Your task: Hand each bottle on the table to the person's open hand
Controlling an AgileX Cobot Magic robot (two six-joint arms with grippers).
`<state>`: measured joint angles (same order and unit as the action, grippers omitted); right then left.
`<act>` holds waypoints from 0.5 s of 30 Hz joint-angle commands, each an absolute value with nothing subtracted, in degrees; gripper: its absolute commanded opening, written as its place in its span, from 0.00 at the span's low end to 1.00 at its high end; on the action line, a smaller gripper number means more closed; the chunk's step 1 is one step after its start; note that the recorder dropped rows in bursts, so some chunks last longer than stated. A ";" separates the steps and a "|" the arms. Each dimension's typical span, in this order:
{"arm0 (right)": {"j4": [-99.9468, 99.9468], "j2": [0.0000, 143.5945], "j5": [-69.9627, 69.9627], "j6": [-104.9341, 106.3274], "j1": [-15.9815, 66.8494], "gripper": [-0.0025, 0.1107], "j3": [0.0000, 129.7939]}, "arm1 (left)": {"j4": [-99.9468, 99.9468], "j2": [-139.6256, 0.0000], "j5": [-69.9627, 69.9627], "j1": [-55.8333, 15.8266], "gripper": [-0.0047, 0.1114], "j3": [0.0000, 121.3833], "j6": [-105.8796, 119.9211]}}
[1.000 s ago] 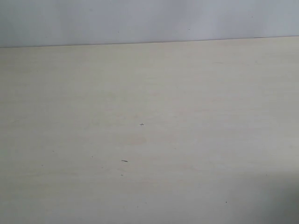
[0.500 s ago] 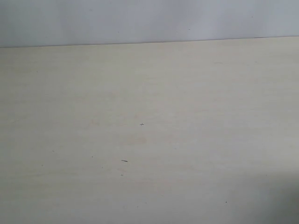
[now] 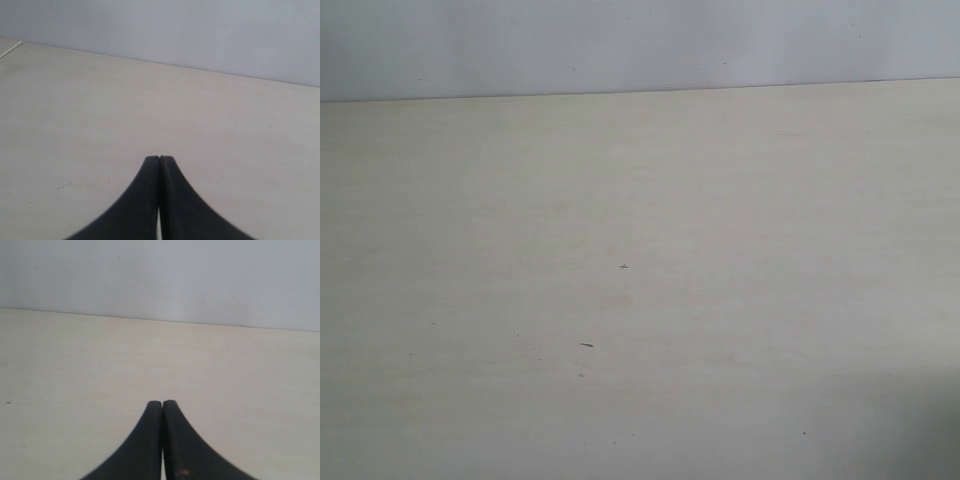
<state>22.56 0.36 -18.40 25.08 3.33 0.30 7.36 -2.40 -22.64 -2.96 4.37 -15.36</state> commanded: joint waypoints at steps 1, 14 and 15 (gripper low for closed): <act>22.11 0.00 -18.39 25.42 3.03 0.02 0.00 | 6.80 0.00 -23.88 -2.58 0.04 3.40 -15.00; 22.11 0.00 -18.39 25.42 3.03 0.02 0.00 | 6.80 0.00 -24.17 -2.58 0.04 3.30 -15.00; 22.11 0.00 -18.39 25.42 3.03 0.02 0.00 | 6.80 0.00 -24.17 -2.58 0.04 3.07 -15.00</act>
